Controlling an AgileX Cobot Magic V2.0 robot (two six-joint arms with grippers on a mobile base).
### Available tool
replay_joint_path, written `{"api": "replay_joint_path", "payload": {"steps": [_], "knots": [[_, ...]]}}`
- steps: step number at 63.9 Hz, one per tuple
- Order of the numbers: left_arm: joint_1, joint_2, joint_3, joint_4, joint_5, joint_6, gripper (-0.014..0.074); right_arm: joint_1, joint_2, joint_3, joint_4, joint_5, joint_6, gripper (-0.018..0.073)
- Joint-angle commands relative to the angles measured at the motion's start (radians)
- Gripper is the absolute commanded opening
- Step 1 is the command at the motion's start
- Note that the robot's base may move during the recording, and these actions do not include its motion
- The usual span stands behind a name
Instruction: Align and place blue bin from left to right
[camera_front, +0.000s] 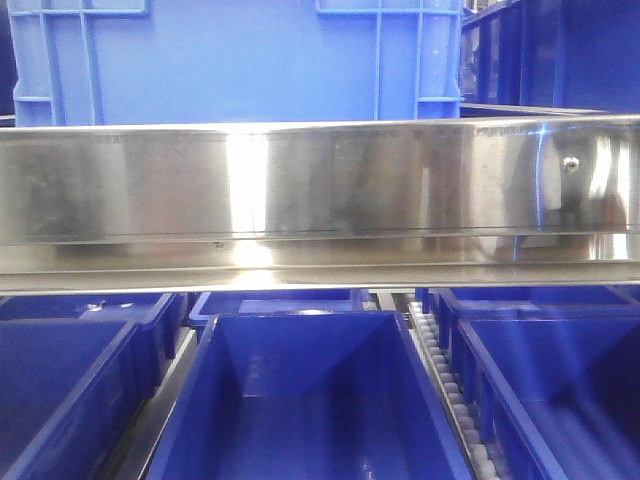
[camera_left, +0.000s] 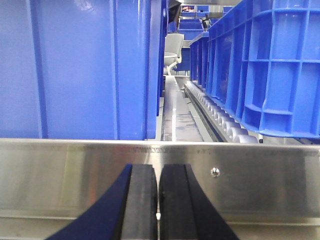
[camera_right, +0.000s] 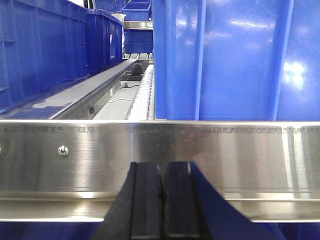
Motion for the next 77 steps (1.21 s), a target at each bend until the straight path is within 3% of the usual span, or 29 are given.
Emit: {"api": "replay_joint_path", "payload": {"steps": [1,21,33,43,49,55,59,63,69,77], "knots": [[-0.006,-0.004,-0.003,-0.007,-0.052,0.000,0.0013,0.001,-0.003,0.000,-0.008,-0.022,-0.005,-0.0079],[-0.001,-0.004,-0.003,-0.007,-0.080,0.000,0.0013,0.001,-0.003,0.000,-0.008,-0.068,-0.005,-0.0079],[-0.001,-0.004,-0.003,-0.031,-0.171,0.000,0.0013,0.001,-0.003,0.000,-0.008,-0.110,-0.005,-0.0079],[-0.001,-0.004,-0.033,-0.037,-0.205,0.000,0.0013,0.001,-0.003,0.000,-0.008,-0.254,-0.005,-0.0079],[-0.001,-0.004,-0.125,-0.037,-0.153,0.000,0.0015,0.001,-0.003,-0.068,-0.008,-0.229,-0.005,-0.0079],[-0.001,-0.004,-0.249,-0.030,-0.041,0.000,0.0015,0.001,-0.003,-0.177,-0.008,-0.120,-0.005,-0.0071],[-0.001,0.007,-0.345,-0.026,0.035,0.000,0.0020,0.001,-0.003,-0.253,-0.008,-0.079,-0.005,-0.0018],[-0.001,0.043,-0.449,-0.026,0.121,0.000,0.0064,0.001,0.017,-0.326,-0.008,-0.073,-0.005,0.0093],[-0.001,0.109,-0.577,-0.026,0.220,0.000,0.0192,0.001,0.068,-0.416,-0.005,-0.071,-0.005,0.0289],[-0.001,0.197,-0.715,-0.029,0.278,0.000,0.0365,0.004,0.136,-0.502,0.013,-0.069,-0.005,0.0468]]}}
